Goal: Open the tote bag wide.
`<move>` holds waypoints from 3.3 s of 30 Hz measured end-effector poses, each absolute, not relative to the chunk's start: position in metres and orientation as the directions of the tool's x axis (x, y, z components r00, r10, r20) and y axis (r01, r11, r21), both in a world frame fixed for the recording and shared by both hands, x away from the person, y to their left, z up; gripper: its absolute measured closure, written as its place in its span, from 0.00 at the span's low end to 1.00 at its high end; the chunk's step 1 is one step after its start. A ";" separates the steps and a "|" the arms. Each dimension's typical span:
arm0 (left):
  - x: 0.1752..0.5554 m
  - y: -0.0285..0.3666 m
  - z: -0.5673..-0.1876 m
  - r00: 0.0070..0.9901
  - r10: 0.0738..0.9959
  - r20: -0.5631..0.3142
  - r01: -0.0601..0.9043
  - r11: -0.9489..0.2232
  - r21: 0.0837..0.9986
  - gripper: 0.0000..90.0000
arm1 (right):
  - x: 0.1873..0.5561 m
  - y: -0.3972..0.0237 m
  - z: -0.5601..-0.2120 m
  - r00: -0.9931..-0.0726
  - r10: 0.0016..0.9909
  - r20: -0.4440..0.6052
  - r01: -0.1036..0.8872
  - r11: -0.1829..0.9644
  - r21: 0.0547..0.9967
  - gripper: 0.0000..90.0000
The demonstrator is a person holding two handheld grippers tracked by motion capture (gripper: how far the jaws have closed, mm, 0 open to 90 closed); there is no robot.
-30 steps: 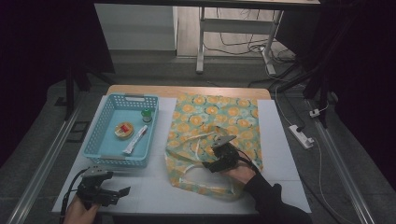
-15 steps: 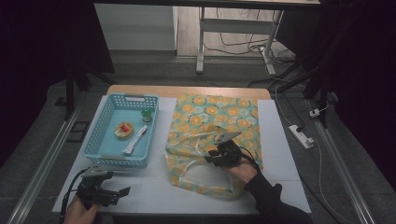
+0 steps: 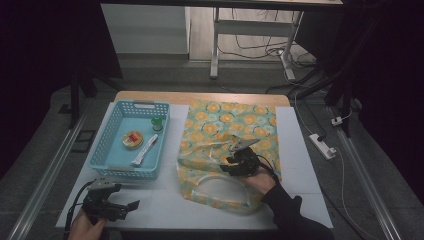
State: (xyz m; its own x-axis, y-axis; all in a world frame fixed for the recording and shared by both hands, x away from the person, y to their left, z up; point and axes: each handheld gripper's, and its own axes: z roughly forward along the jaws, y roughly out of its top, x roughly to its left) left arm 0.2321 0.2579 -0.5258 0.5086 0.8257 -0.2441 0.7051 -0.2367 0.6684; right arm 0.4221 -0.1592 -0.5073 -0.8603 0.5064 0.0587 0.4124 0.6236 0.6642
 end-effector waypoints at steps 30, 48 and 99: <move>0.233 0.259 -0.526 0.503 0.827 -0.251 0.709 -0.229 0.666 0.02 | 0.440 -0.167 -0.485 -0.889 0.449 0.091 0.381 0.614 0.691 1.00; 0.234 0.260 -0.527 0.499 0.826 -0.263 0.715 -0.221 0.663 0.02 | 0.449 -0.165 -0.448 -0.891 0.447 0.081 0.367 0.603 0.708 1.00; 0.233 0.260 -0.527 0.497 0.826 -0.264 0.714 -0.217 0.665 0.02 | 0.471 -0.148 -0.387 -0.890 0.454 0.033 0.318 0.567 0.760 1.00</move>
State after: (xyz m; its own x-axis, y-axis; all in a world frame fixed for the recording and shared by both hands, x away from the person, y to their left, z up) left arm 0.2334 0.2604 -0.5266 0.4974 0.8263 -0.2643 0.7144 -0.2174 0.6651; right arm 0.4707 -0.1482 -0.3872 -0.8903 0.4542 0.0333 0.3177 0.5669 0.7601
